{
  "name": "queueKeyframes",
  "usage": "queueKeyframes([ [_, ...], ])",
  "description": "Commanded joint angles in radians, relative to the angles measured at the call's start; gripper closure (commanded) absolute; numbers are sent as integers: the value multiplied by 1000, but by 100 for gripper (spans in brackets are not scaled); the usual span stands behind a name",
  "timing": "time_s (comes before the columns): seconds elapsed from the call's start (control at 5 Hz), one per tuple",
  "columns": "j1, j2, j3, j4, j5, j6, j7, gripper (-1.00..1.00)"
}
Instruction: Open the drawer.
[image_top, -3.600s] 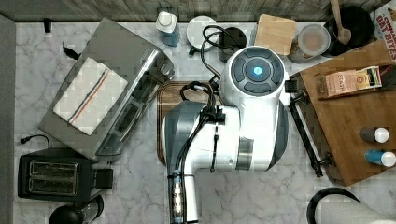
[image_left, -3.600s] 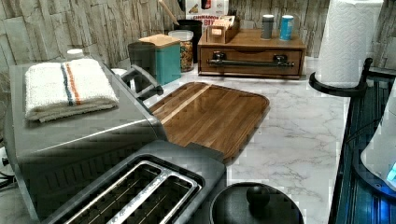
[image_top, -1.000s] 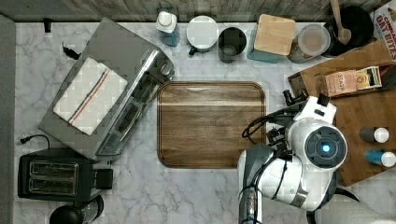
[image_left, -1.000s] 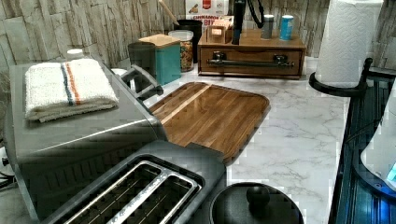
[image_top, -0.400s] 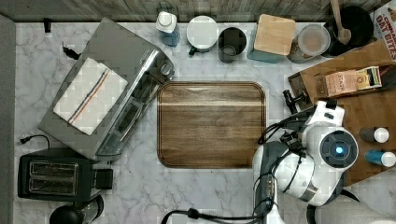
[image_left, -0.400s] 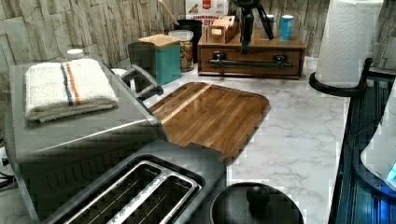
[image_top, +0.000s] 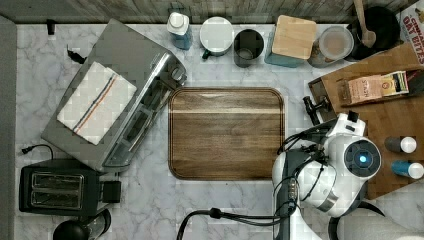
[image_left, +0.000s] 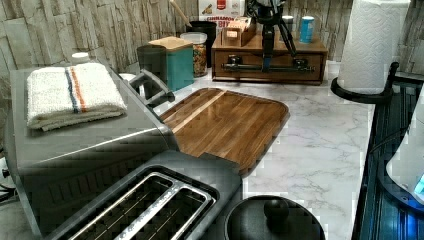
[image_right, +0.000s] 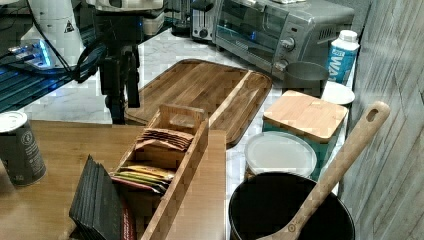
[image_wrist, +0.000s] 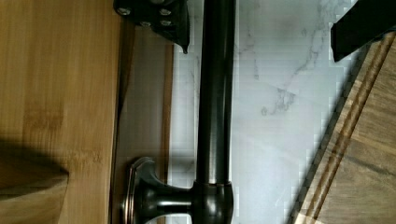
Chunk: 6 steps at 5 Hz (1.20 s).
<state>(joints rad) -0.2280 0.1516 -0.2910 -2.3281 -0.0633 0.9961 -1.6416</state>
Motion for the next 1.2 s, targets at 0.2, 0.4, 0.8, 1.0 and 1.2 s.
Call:
queueKeyframes([
  [0.2, -6, 56, -13, 72, 166, 53, -125, -100],
  [0.4, -23, 64, 8, 65, 137, 34, -73, -100],
  [0.8, 0, 53, -20, 40, 135, 38, -113, -100],
  [1.0, -53, 50, 44, 35, 181, 12, -218, -100],
  [1.2, -55, 59, 83, 58, 181, -119, -296, -100],
])
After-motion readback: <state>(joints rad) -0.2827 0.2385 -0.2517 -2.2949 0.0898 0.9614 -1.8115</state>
